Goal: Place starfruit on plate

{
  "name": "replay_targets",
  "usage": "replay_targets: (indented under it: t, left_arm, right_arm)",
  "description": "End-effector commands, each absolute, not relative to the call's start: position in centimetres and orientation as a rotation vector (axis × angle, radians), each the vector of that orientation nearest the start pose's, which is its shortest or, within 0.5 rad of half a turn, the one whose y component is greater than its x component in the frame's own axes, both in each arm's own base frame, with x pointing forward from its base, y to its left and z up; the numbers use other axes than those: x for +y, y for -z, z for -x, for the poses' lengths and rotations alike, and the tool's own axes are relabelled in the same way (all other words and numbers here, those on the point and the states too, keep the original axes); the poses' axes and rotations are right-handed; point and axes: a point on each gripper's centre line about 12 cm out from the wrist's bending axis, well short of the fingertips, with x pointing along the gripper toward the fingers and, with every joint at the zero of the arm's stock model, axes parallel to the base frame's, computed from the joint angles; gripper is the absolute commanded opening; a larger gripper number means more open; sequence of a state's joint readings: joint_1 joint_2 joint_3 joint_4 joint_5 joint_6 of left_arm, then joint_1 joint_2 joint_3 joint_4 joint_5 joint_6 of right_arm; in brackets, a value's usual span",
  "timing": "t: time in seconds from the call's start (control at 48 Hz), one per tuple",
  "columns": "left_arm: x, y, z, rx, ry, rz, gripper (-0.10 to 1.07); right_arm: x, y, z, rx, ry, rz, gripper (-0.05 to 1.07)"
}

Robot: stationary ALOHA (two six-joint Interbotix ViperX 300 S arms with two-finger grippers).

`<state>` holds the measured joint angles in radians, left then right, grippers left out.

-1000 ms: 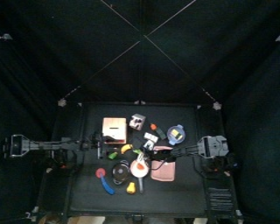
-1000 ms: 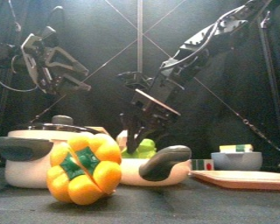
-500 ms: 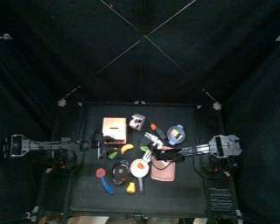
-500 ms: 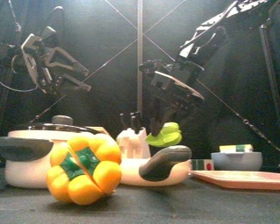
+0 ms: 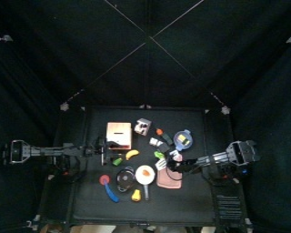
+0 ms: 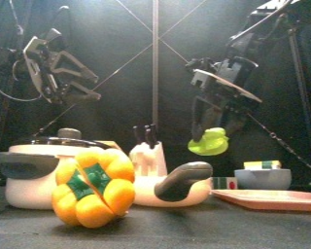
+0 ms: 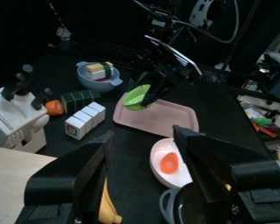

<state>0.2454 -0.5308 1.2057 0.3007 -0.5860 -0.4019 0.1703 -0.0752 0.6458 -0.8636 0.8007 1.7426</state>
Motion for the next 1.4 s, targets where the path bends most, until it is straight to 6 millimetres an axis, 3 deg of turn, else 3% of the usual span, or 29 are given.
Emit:
replay_targets:
  t: [0.0,0.396,0.833,1.375]
  left_arm:
    - [4.3,-22.1,-24.9,0.083,-0.090,0.171,0.92]
    - [4.4,-22.6,-25.0,0.069,-0.092,0.168,0.92]
    - [4.3,-22.6,-25.0,0.069,-0.087,0.169,0.92]
    - [4.5,-22.4,-24.9,0.066,-0.108,0.199,0.92]
  right_arm:
    - [0.0,-19.3,-32.4,0.715,0.897,-0.565,0.81]
    - [1.2,-17.0,-28.9,0.616,1.120,-0.761,0.81]
    - [3.5,-13.9,-29.9,0.555,1.261,-0.802,0.81]
    - [4.2,-12.4,-29.8,0.589,1.325,-0.789,0.81]
